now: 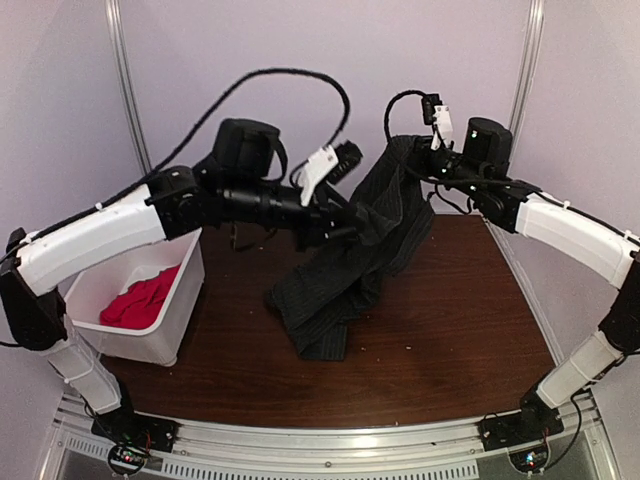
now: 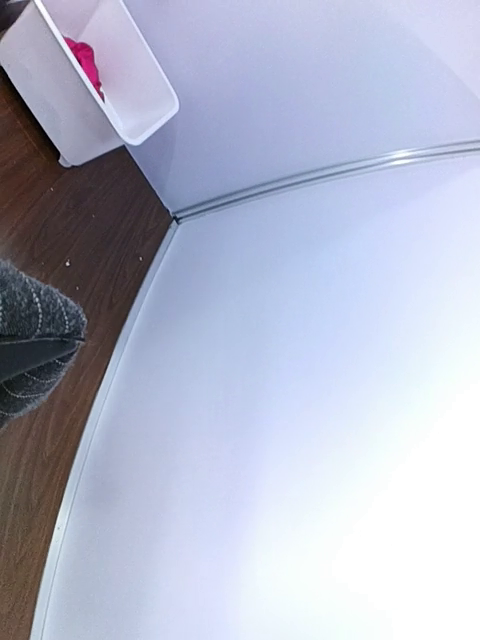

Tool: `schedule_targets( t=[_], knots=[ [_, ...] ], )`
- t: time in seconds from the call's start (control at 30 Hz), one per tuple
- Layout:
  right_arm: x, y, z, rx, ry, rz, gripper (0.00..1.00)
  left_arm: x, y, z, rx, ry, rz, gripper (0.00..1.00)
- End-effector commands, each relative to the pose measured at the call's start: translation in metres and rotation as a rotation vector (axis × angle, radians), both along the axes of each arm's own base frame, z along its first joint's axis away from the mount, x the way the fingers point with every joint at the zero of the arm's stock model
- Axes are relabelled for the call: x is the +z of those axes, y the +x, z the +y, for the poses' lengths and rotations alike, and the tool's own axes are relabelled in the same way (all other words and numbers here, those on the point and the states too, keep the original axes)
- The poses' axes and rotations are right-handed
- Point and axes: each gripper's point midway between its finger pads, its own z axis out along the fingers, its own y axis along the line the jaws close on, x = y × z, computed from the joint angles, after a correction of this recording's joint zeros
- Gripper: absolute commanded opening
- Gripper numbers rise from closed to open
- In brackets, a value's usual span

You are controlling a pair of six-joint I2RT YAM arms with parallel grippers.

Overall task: Fold and stack the mixed laundry pile
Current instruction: Flatten out the crumpled shirt at the center of the board.

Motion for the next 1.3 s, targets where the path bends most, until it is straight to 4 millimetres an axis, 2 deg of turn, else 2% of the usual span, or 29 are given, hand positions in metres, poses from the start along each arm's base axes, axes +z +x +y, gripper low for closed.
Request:
schedule_targets(
  t=[0.0,0.03,0.07,0.1,0.17,0.3,0.4,0.47,0.7,0.83,1.0,1.27],
  knots=[
    [-0.001,-0.018,0.014,0.150,0.004,0.054,0.00,-0.099,0.021,0.020,0.120,0.273,-0.117,0.58],
    [0.002,-0.020,0.011,0.150,0.004,0.054,0.00,-0.101,0.026,0.031,0.164,0.237,-0.121,0.69],
    [0.004,-0.021,0.010,0.151,0.003,0.054,0.00,-0.099,0.033,0.044,0.209,0.196,-0.122,0.75],
    [0.005,-0.023,0.008,0.150,-0.001,0.056,0.00,-0.100,0.041,0.055,0.267,0.171,-0.132,0.77],
    [0.008,-0.024,0.005,0.141,-0.004,0.060,0.00,-0.115,0.057,0.073,0.395,0.176,-0.161,0.77],
    [0.010,-0.028,0.003,0.154,0.001,0.068,0.00,-0.175,0.068,0.081,0.477,0.215,-0.145,0.75],
    [0.008,-0.029,0.002,0.148,0.003,0.078,0.00,-0.216,0.069,0.073,0.479,0.313,-0.185,0.72],
    [0.008,-0.029,0.001,0.143,0.004,0.079,0.00,-0.235,0.072,0.069,0.495,0.370,-0.228,0.70],
    [0.008,-0.028,-0.003,0.125,0.003,0.084,0.00,-0.273,0.074,0.048,0.466,0.442,-0.305,0.67],
    [0.009,-0.028,-0.005,0.115,0.000,0.083,0.00,-0.302,0.073,0.038,0.439,0.535,-0.318,0.68],
    [0.007,-0.028,-0.008,0.110,0.001,0.086,0.00,-0.323,0.078,0.036,0.448,0.619,-0.318,0.73],
    [0.009,-0.029,-0.013,0.103,0.008,0.084,0.00,-0.339,0.096,0.043,0.520,0.743,-0.399,0.75]
  ],
)
